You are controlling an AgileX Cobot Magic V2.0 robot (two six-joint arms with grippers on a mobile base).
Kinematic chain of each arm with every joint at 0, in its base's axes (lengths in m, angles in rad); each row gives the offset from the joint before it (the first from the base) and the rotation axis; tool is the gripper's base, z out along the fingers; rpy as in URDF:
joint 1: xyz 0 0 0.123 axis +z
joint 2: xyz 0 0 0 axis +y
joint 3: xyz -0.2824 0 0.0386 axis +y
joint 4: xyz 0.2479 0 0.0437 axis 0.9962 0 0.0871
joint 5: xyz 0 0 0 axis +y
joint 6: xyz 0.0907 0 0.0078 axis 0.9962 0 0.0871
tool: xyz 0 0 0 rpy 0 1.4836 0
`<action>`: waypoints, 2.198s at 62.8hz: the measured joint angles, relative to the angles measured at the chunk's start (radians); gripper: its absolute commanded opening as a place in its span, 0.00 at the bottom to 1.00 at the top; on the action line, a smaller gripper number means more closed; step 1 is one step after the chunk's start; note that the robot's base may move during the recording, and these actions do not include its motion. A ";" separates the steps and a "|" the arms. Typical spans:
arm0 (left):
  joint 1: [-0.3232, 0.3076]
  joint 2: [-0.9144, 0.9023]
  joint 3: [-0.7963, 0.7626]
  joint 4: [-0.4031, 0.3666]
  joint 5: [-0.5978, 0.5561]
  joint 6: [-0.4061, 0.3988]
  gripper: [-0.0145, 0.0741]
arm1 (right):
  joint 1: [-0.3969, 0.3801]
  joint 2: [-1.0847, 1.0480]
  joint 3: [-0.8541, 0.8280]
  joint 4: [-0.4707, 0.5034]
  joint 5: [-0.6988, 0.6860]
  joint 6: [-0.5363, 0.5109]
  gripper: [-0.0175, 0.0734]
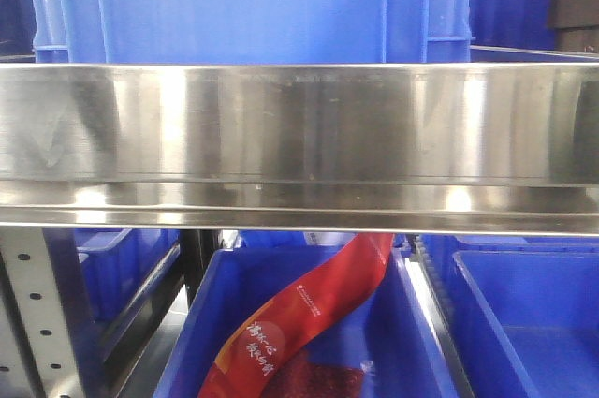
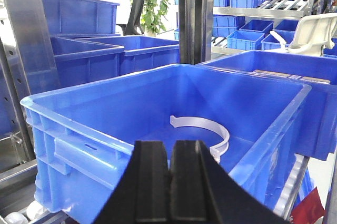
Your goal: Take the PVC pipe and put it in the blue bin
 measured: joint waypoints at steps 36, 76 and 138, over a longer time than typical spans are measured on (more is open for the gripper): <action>0.000 0.000 0.000 0.000 -0.002 0.000 0.04 | 0.000 -0.002 0.000 0.000 -0.006 -0.002 0.01; 0.000 0.000 0.000 0.002 -0.004 0.000 0.04 | -0.378 -0.454 0.614 -0.011 -0.194 -0.002 0.01; 0.000 0.000 0.000 0.002 -0.006 0.000 0.04 | -0.494 -0.816 0.846 -0.052 -0.089 -0.002 0.01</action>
